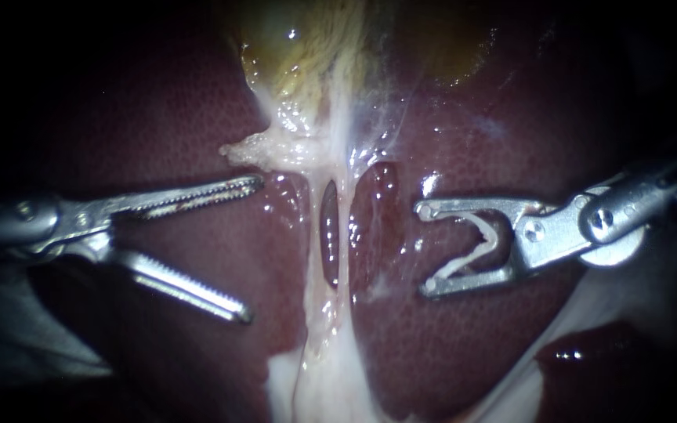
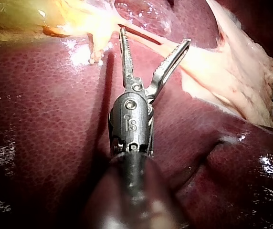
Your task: Grabbing gallbladder
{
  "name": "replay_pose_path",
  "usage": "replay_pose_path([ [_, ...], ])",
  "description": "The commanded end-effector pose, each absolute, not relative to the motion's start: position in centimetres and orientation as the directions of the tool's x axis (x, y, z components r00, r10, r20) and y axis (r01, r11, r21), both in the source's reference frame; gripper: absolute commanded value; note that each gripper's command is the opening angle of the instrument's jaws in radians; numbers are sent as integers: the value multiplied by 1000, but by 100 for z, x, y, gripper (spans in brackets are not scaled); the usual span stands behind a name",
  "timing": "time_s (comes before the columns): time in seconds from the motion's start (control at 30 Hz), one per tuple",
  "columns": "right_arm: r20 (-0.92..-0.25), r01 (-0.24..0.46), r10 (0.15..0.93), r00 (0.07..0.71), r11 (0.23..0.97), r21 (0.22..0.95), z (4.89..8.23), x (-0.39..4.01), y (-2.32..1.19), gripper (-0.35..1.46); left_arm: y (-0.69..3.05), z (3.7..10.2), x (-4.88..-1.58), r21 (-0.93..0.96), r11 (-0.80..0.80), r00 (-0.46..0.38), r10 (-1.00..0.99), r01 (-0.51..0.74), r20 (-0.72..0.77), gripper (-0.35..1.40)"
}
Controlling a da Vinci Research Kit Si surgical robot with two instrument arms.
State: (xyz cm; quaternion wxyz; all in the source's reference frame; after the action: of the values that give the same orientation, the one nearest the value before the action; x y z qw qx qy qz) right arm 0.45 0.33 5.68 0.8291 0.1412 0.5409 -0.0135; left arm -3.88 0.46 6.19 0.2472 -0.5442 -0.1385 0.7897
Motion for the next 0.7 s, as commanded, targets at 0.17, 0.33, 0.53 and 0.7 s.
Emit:
replay_pose_path([
  [0.17,-901,175,130,415,960,220,568,45,33,50,60,618,-385,-507,-827,-281,561,-244,-779,93],
  [0.33,-901,175,130,415,960,220,568,45,33,50,95,625,-375,-510,-810,-275,580,-289,-766,91],
  [0.53,-901,176,130,414,960,220,568,45,32,50,122,654,-366,-520,-796,-267,597,-309,-756,86],
  [0.7,-901,176,130,414,960,220,568,45,32,50,124,671,-364,-555,-765,-283,640,-328,-714,71],
])
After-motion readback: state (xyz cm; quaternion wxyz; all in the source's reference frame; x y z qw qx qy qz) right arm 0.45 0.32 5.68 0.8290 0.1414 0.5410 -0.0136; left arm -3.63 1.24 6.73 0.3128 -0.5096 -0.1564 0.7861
